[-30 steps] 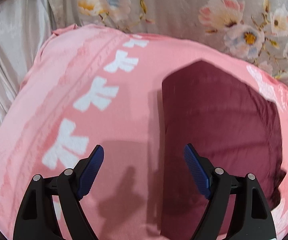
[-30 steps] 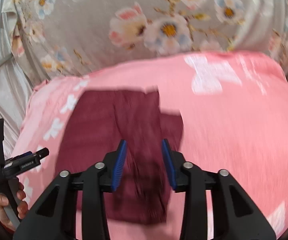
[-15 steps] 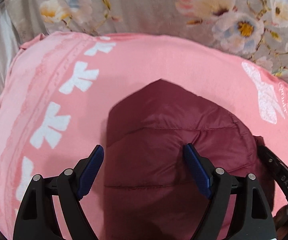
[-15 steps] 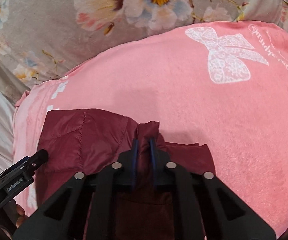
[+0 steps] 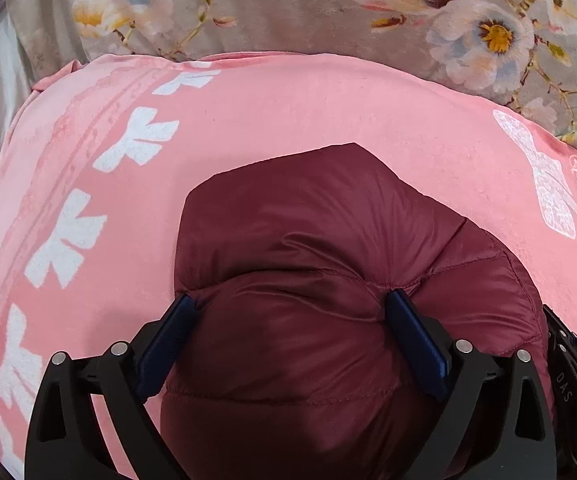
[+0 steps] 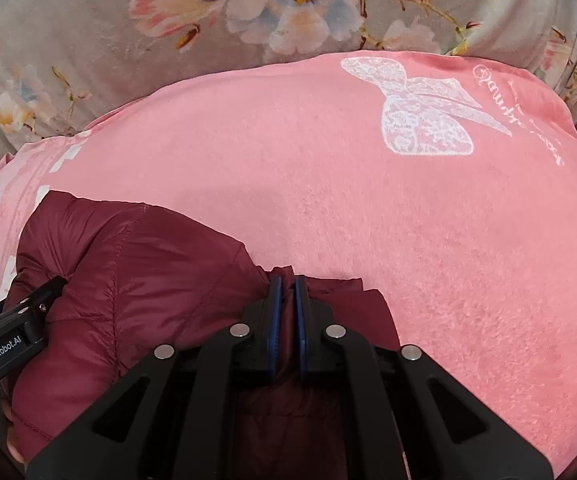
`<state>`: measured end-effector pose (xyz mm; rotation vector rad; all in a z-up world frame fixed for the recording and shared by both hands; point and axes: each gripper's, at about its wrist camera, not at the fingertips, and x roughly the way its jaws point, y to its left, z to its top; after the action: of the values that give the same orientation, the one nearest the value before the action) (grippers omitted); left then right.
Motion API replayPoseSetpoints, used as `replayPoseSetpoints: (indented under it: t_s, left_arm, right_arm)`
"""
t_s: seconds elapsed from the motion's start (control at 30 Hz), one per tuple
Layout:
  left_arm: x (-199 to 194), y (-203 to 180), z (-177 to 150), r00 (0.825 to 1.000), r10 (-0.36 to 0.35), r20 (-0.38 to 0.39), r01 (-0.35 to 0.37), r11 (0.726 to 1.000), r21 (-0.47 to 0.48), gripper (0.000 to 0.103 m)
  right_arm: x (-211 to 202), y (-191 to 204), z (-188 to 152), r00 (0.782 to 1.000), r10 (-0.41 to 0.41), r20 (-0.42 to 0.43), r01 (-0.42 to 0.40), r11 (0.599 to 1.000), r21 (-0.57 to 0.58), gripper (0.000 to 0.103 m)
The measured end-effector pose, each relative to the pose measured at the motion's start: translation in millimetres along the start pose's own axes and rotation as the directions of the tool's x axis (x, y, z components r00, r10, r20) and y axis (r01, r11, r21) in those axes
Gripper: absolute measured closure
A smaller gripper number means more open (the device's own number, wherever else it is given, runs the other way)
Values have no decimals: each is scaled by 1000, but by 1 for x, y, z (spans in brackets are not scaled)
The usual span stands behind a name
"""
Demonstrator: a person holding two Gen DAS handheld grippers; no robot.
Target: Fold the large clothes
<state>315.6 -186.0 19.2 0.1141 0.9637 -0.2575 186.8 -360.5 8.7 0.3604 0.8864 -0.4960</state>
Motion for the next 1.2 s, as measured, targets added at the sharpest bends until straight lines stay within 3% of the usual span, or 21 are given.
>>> replayPoseSetpoints:
  t_s: [0.5,0.6,0.67,0.77,0.9,1.07,1.2]
  left_arm:
    - [9,-6,-5,999,28,29,-28,1000,8,5]
    - [0,1,-3,1000,3,-5,-2,1000,31,5]
    - [-16,10,-6,1000,-18,-17,19,999,50,5]
    - [-48,21,-21,999,-34,-21,35,996,85,5]
    - [-80,20,-55,999,24,-32,-18,983,181,6]
    - [-82,17,-94,997,35,-67,-20,977,211,5]
    - [-78,18,-102,998,39,-53,-29,985,171,5]
  right_arm:
    - [8,2,-1,1000,-14,-8,14,1000,-11,97]
    - [1,-6,4,999,38,-38,-38,999,-3,97]
    - [-26,-16,3,996,90,-21,-90,996,6,94]
    - [-70,-21,-9,991,133,-7,-133,989,-59,94]
    - [-101,-18,-41,984,170,-61,-178,973,-148,94]
    - [-95,-10,-85,984,132,-122,-156,963,-221,95]
    - [-90,-12,-97,986,137,-94,-152,971,-184,96]
